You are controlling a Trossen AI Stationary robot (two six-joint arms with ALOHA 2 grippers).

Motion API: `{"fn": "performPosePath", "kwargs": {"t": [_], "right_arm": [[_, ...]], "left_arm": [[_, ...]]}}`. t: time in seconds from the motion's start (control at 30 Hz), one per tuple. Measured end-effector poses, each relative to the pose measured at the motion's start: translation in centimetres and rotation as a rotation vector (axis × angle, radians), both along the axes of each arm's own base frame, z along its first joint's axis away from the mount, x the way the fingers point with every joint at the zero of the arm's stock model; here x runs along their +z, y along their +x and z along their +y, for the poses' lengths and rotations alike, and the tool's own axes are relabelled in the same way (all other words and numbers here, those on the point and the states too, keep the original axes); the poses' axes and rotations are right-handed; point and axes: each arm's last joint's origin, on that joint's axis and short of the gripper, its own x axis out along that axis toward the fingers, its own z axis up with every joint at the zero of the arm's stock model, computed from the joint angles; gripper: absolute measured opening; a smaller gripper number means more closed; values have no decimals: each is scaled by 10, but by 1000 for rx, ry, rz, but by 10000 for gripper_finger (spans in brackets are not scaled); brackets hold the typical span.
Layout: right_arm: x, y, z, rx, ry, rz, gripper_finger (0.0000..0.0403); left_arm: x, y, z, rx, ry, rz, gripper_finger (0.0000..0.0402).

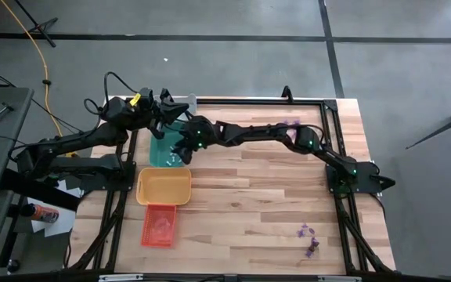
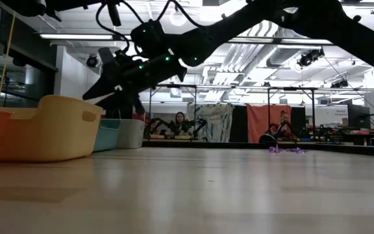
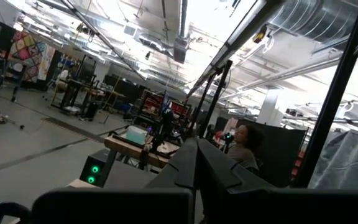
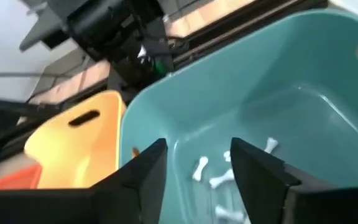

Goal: Sort Halloween decoration
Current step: Put the black skull toy in the white bin

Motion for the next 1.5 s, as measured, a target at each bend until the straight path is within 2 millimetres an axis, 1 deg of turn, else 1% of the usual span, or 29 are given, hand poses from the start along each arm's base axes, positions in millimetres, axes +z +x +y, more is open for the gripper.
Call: {"fn": "performPosePath", "kwargs": {"t": [0.1,0.17,0.27,0.43,0.57,0.67,0.73,0.87,0.93,1.0,1.1,1.17,1.27,1.37,1.5], "right_arm": [[2,-7,-8,49,9,72,184],[7,-15,-11,84,-3,142,185],[18,-31,-14,147,-58,255,185],[30,-57,-10,269,-129,436,186],[42,-75,-5,326,-150,490,186],[43,-102,-1,326,-141,507,186],[41,-132,0,272,-104,510,186],[39,-200,11,102,-14,431,186],[41,-230,20,3,49,348,186],[46,-255,31,-67,122,229,186],[56,-281,45,-148,195,17,186],[62,-292,52,-171,192,-116,186],[71,-302,62,-161,103,-245,186],[79,-302,67,-123,13,-283,186],[92,-297,70,-99,-15,-301,186]], "left_arm": [[0,0,0,0,-2,4,0],[0,0,0,-1,-2,4,0],[-1,0,0,3,6,8,0],[-4,1,1,12,16,39,0],[-5,2,1,19,19,50,0],[-5,2,1,27,35,56,0],[-5,2,1,28,38,58,0],[-6,2,1,31,38,69,0],[-8,3,2,39,51,91,0],[-10,3,2,46,63,113,0],[-15,7,3,52,74,150,0],[-20,12,4,44,63,176,0],[-31,24,4,17,51,226,0],[-44,39,1,-15,72,290,0],[-62,56,-5,-67,70,367,0]]}}
